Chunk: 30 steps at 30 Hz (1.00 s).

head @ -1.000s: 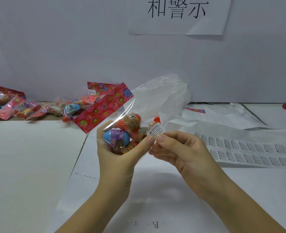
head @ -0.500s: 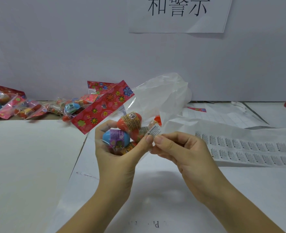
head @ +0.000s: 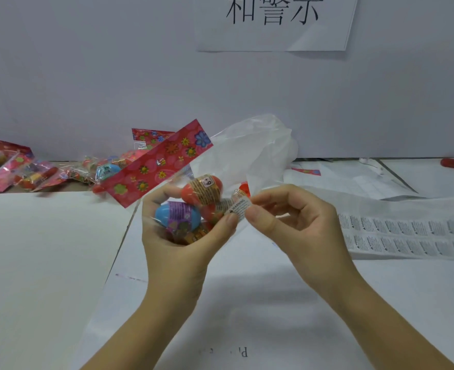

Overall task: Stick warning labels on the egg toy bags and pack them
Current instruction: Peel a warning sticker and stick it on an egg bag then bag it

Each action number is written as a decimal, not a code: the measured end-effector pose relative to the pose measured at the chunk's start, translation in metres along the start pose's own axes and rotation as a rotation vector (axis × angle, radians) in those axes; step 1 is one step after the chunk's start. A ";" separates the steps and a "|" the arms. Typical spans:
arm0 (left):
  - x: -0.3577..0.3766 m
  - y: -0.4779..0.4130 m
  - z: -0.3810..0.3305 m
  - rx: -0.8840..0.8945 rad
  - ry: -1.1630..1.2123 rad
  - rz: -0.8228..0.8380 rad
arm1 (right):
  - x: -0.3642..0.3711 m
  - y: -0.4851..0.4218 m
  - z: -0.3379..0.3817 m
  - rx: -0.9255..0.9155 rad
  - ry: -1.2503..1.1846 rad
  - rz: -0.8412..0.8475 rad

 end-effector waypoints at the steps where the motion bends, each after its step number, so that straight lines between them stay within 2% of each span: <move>1: 0.001 0.001 -0.001 0.009 -0.013 0.005 | 0.000 0.000 0.000 -0.001 0.011 -0.007; 21: 0.004 0.005 0.001 0.004 0.004 0.042 | -0.003 -0.002 -0.002 0.074 0.017 0.006; 30: 0.007 0.006 0.005 -0.023 -0.006 0.082 | 0.001 0.000 -0.020 0.215 0.072 0.024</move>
Point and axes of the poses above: each hand's wrist, its own y-axis away from the middle knuckle, its own x-axis out of the palm, z = x × y, the point moved 7 cm from there along -y, towards the middle knuckle, and after that the axes turned 14 degrees about y, right-handed, at the moved point
